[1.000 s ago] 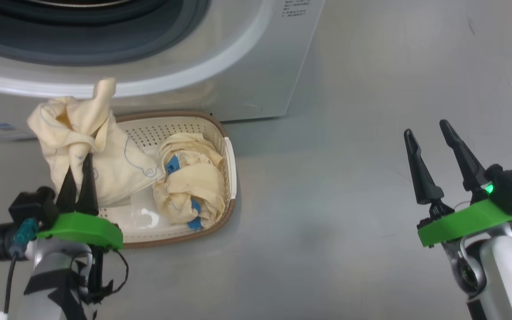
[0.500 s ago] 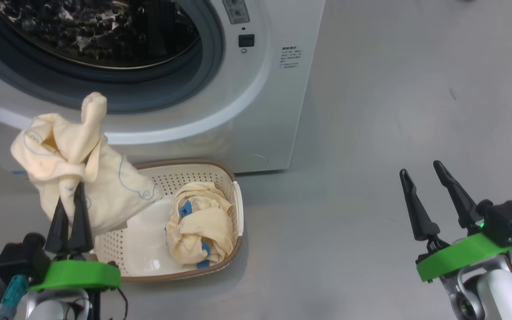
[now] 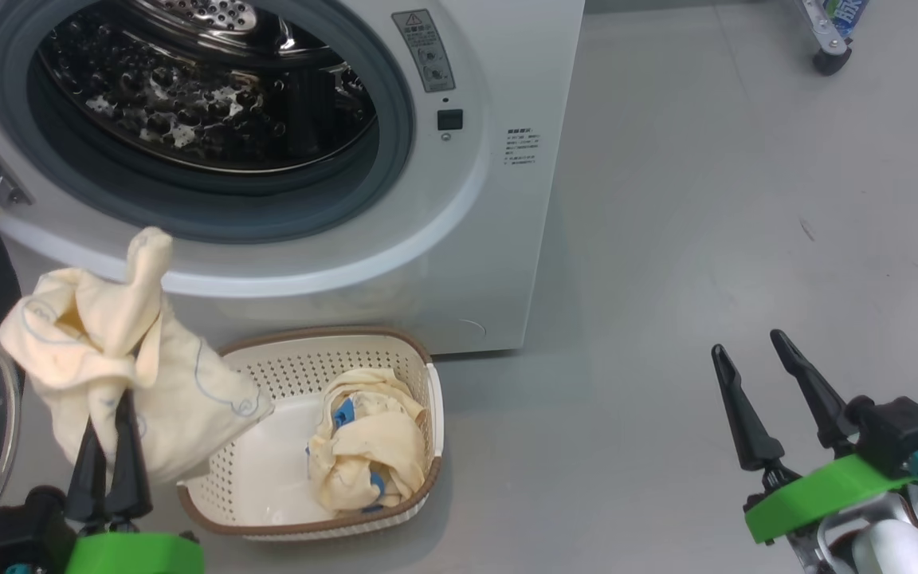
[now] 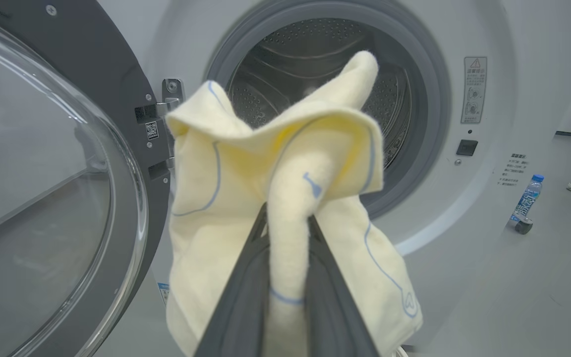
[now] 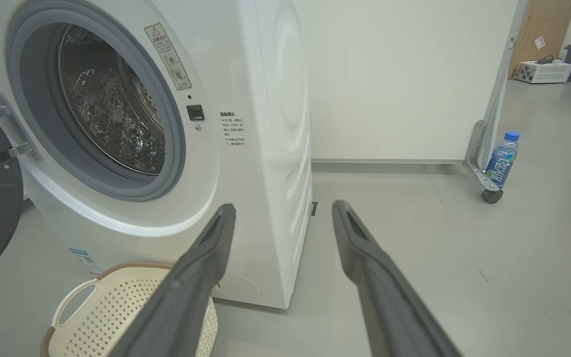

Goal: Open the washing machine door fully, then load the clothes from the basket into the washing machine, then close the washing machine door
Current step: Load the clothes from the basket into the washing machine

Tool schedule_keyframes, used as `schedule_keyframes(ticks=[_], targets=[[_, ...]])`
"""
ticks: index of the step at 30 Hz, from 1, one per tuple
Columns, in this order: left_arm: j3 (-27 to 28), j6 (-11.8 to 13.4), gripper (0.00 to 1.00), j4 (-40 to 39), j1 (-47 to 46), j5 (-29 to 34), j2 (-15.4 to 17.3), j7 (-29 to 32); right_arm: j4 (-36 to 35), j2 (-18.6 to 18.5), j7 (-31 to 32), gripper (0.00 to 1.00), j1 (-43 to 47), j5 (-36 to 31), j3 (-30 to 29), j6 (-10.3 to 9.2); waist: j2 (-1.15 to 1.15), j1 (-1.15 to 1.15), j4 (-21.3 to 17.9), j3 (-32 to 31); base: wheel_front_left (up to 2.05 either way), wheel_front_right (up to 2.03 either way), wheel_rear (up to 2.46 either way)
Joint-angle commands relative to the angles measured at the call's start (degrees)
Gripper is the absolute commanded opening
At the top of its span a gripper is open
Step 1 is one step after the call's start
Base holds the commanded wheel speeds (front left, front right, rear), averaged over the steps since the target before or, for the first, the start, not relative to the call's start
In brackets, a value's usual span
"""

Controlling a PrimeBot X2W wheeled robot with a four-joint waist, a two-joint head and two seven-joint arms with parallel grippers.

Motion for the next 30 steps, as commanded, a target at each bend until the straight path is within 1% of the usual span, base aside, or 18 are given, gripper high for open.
schedule_keyframes(ticks=[1, 9, 21, 30], targets=[[2.4, 0.5, 0.00, -2.4, -0.6, -0.1, 1.3, -0.1, -2.2, -0.6, -0.5, 1.00, -0.3, -0.3, 0.7, 0.21, 0.00, 0.01, -0.1, -0.2, 0.00, 0.00, 0.00], [2.1, 0.8, 0.00, -2.4, 1.6, -0.3, 1.5, 0.4, -2.5, -0.3, -0.5, 1.00, 0.0, -0.7, 0.6, 0.21, 0.00, 0.01, -0.5, -0.3, 0.00, 0.00, 0.00], [1.8, 1.3, 0.00, -2.1, 1.9, -1.0, 1.3, 0.2, -2.8, -0.1, -0.5, 1.00, -0.1, -1.1, 0.3, 0.21, 0.00, 0.01, -0.5, 0.3, 0.00, 0.00, 0.00], [1.4, 1.3, 0.00, -1.8, -0.4, -1.6, 1.3, 0.0, -3.4, 0.0, -0.5, 1.00, -0.9, -0.9, 0.1, 0.21, 0.00, 0.01, -0.6, 3.4, 0.00, 0.00, 0.00]])
